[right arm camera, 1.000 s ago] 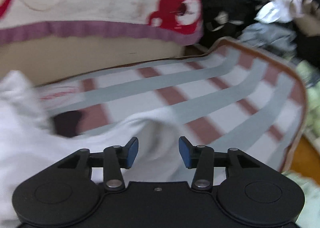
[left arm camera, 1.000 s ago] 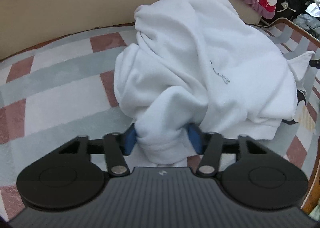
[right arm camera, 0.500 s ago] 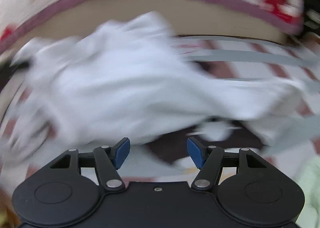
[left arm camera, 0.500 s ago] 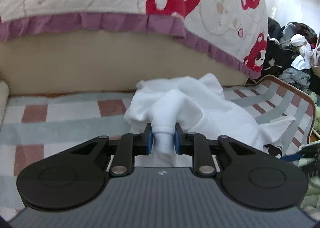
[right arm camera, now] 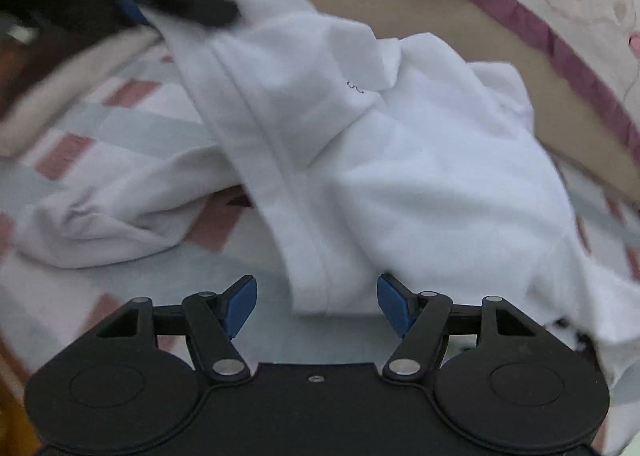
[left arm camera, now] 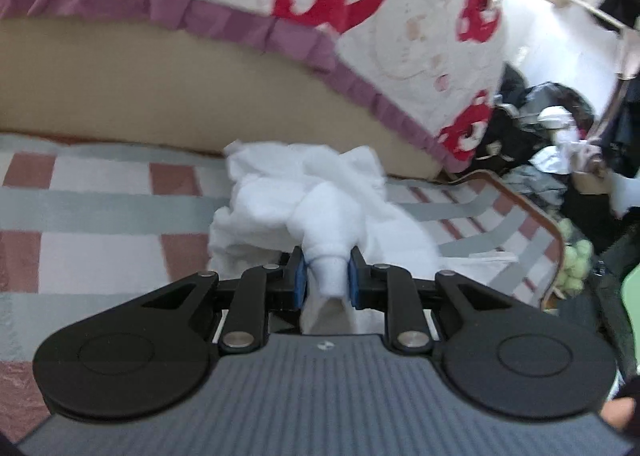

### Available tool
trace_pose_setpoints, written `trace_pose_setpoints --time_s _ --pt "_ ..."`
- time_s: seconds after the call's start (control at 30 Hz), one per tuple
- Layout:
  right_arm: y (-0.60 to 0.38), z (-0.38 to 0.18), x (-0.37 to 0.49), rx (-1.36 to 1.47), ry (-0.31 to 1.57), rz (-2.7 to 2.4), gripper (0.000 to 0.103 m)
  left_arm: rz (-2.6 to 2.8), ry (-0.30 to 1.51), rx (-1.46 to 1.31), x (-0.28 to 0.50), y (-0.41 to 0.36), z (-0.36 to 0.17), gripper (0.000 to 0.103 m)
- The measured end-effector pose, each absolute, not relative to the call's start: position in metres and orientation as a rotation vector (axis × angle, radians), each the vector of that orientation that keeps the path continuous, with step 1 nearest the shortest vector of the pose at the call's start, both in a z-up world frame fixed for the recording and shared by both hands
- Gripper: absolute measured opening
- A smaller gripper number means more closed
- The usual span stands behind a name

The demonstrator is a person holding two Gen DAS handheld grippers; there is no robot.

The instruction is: Fold clothes

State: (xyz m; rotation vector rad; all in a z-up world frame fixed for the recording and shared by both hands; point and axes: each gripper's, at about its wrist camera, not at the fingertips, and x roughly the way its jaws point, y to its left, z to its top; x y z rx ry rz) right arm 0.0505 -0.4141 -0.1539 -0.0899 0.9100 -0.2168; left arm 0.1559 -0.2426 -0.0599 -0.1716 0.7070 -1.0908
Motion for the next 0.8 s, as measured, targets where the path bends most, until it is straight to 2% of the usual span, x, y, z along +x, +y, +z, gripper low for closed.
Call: trace_pose_setpoints --time_s 0.03,0.1,0.13,0.17,0.27,0.4,0.57,0.67,0.7,0.8 --pt "-0.415 -0.154 0.054 -0.1 0.901 -0.234 0.07 -1.098 0.698 -0.169 0.153 -0.243 -0.057 0.02" --pt "-0.417 -0.152 0.056 -0.118 0.882 -0.264 0.049 -1.112 0.681 -0.163 0.147 -0.243 -0.051 0.02" --pt "-0.42 -0.148 0.054 -0.119 0.874 -0.288 0.022 -1.116 0.676 -0.16 0.146 -0.242 -0.051 0.02" --pt "-0.426 -0.142 0.049 -0.099 0.861 -0.314 0.005 -1.121 0.672 -0.158 0.144 -0.242 -0.05 0.019" --pt "-0.448 -0.115 0.027 -0.045 0.817 -0.445 0.003 -1.15 0.695 -0.156 0.136 -0.24 -0.051 0.016" --pt "-0.469 -0.067 0.0 -0.146 0.74 -0.577 0.002 -1.233 0.798 -0.127 0.11 -0.249 -0.057 0.013" --pt "-0.488 -0.023 -0.046 -0.194 0.661 -0.676 0.002 -1.242 0.713 0.146 0.066 -0.284 -0.069 0.014" --pt "-0.505 -0.021 -0.067 -0.168 0.631 -0.724 0.002 -1.258 0.711 0.301 0.047 -0.306 -0.087 0.029" --pt "-0.512 -0.022 -0.07 -0.138 0.625 -0.728 0.002 -1.266 0.719 0.342 0.042 -0.312 -0.093 0.038" --pt "-0.533 -0.026 -0.086 -0.012 0.602 -0.747 0.002 -1.267 0.682 0.462 0.027 -0.325 -0.11 0.044"
